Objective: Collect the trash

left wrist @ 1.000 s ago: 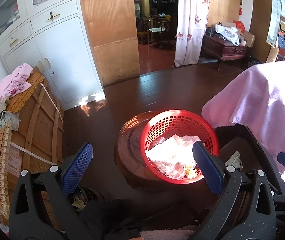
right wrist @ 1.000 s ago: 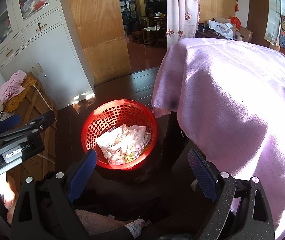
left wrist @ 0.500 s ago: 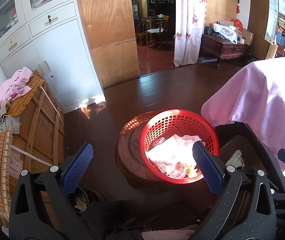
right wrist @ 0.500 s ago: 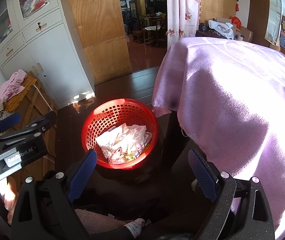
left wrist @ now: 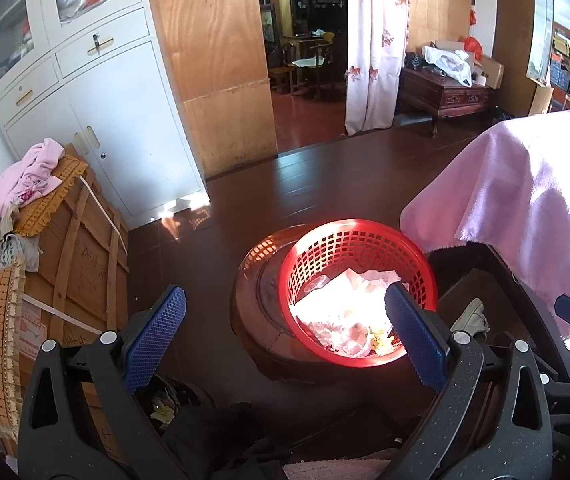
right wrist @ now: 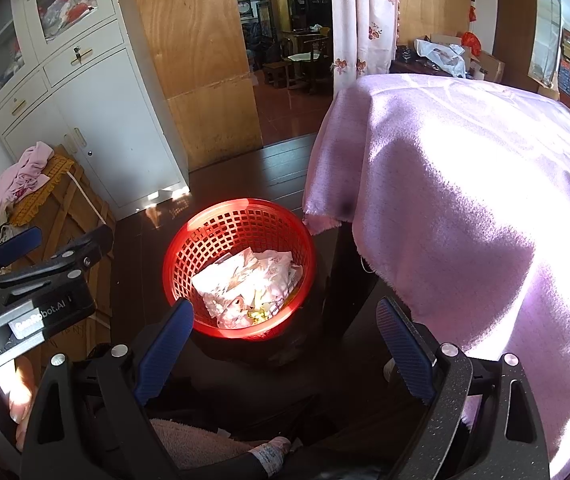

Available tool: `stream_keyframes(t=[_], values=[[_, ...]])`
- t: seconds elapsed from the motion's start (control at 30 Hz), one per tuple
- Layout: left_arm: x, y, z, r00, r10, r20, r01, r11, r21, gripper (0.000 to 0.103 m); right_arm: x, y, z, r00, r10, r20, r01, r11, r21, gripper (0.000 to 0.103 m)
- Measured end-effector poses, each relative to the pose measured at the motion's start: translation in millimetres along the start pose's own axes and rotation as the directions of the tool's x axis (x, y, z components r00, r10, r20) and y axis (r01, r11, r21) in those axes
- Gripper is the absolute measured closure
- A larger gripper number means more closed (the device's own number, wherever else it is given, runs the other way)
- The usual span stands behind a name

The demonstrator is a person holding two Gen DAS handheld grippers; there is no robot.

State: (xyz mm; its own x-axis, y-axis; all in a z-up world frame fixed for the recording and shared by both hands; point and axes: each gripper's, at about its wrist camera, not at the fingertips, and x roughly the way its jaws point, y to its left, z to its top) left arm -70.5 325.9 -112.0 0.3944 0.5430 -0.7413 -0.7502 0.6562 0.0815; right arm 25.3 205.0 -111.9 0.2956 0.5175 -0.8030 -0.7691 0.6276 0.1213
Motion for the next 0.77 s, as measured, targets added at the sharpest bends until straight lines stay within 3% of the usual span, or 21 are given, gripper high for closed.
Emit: stream_keyframes(t=[0.77], values=[[2.7,-8.0,-0.4,1.000,-0.008,-0.001,0.008,0.999,0.045,0.007,-0.1,-2.9,-0.7,1.000,0.007,0.003,-0.007,1.000,0.018,0.012]])
